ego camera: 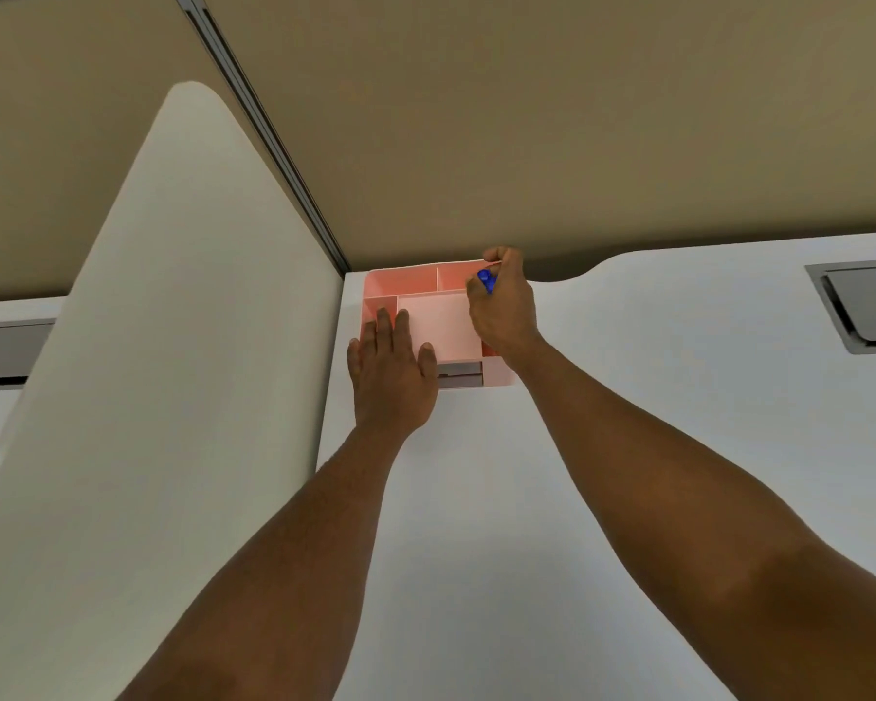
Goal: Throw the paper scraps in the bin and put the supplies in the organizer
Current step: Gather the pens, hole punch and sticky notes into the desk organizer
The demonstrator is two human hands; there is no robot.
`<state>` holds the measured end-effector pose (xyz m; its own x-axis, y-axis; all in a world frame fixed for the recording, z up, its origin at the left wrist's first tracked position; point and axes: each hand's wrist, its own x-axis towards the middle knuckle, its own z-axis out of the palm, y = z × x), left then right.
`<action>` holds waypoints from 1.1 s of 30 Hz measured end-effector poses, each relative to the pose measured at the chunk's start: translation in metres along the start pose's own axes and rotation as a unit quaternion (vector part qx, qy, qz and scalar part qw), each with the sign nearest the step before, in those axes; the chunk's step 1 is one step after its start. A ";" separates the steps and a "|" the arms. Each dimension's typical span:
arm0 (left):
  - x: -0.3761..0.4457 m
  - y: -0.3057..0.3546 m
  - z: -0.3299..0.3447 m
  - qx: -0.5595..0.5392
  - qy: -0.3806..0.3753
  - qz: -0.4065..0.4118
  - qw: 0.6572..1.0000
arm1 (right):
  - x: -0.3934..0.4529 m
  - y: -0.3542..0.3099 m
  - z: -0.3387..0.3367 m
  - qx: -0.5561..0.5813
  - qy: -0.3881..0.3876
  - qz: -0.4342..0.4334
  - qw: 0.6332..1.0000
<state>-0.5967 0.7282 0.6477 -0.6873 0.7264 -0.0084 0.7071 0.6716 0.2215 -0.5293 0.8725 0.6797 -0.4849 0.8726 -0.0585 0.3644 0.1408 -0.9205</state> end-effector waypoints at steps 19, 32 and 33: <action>0.004 0.001 -0.007 0.032 -0.050 0.002 0.998 | -0.012 0.023 -0.040 -0.121 0.071 -0.030 0.990; -0.106 0.017 -0.063 -0.039 -0.017 0.055 0.998 | -0.156 0.006 -0.055 -0.206 -0.005 -0.060 0.977; -0.122 0.018 -0.066 -0.037 -0.019 0.061 0.997 | -0.171 0.002 -0.055 -0.212 -0.011 -0.058 0.976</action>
<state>-0.5115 0.6420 0.7170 -0.5888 0.8081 -0.0131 0.7703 0.5661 0.2936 -0.4020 0.7490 0.7087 -0.5569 0.8302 0.0236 0.5999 0.4217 -0.6800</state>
